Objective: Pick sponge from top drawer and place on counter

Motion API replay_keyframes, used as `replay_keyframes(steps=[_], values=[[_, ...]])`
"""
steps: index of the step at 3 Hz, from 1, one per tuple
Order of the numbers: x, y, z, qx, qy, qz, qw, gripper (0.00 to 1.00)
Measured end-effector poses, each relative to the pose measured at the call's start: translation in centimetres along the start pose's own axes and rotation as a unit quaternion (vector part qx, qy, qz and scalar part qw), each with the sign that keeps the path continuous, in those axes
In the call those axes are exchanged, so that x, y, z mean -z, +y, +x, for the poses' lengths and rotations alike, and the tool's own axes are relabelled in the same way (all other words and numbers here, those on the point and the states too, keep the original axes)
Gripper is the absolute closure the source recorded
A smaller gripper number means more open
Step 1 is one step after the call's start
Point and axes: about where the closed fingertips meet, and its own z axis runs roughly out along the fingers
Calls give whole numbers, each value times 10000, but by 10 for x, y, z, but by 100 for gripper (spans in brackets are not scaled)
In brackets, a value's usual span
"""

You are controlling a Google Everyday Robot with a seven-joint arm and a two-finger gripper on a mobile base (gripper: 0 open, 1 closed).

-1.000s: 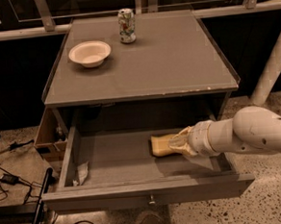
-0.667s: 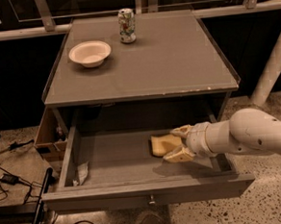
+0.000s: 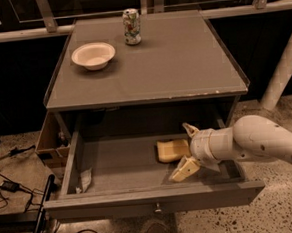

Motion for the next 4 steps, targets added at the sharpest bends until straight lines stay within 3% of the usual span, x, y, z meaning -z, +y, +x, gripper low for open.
replay_keyframes(steps=[3, 4], values=[[-34, -15, 10, -149, -38, -46, 9999, 12], [-44, -18, 18, -172, 59, -57, 9998, 11]])
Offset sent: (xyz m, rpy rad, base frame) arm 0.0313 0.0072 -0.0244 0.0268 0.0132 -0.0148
